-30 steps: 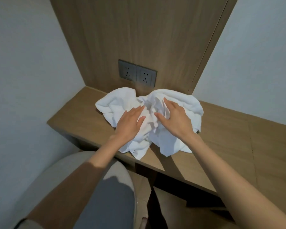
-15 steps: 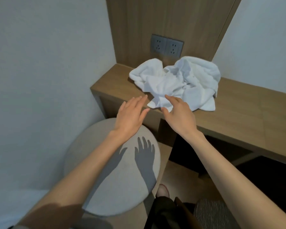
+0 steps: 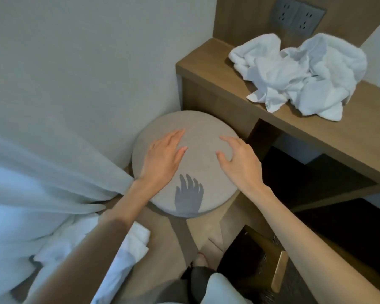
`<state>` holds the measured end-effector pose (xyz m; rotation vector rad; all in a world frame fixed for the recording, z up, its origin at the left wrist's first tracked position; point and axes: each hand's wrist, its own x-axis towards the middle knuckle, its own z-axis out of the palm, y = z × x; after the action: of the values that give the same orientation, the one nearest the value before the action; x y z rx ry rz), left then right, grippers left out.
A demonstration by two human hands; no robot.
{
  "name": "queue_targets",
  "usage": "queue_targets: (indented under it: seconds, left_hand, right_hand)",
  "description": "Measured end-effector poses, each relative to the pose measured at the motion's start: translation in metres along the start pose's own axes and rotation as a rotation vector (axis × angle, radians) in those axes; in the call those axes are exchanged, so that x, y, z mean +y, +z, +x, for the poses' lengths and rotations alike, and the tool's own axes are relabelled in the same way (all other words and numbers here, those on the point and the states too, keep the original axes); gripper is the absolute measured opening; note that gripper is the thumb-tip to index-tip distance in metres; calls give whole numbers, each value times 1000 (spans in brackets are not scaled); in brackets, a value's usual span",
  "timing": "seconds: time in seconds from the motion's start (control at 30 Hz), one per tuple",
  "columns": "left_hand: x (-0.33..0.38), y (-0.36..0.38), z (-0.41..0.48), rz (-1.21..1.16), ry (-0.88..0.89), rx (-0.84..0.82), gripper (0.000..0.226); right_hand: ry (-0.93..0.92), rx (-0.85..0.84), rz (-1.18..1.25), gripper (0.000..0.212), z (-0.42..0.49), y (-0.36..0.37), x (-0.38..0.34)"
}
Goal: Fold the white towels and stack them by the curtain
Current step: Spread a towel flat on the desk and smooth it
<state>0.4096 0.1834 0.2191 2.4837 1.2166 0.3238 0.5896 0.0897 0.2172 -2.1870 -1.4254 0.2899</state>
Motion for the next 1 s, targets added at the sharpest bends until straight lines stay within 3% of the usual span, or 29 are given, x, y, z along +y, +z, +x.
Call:
queue_targets:
  seconds: [0.3,0.57,1.0]
  left_hand:
    - [-42,17,-127,-54,-356,57,43]
    - [-111,44,-250,-69,-657,-21,47]
    - [-274,113,-399,-258,-984,-91,55]
  right_hand:
    - [-139,-282,51,42,-57,65,-28]
    - [-223,-483,47,38,-127,142,-80]
    - [-262,-729,78,38,-209,361,-171]
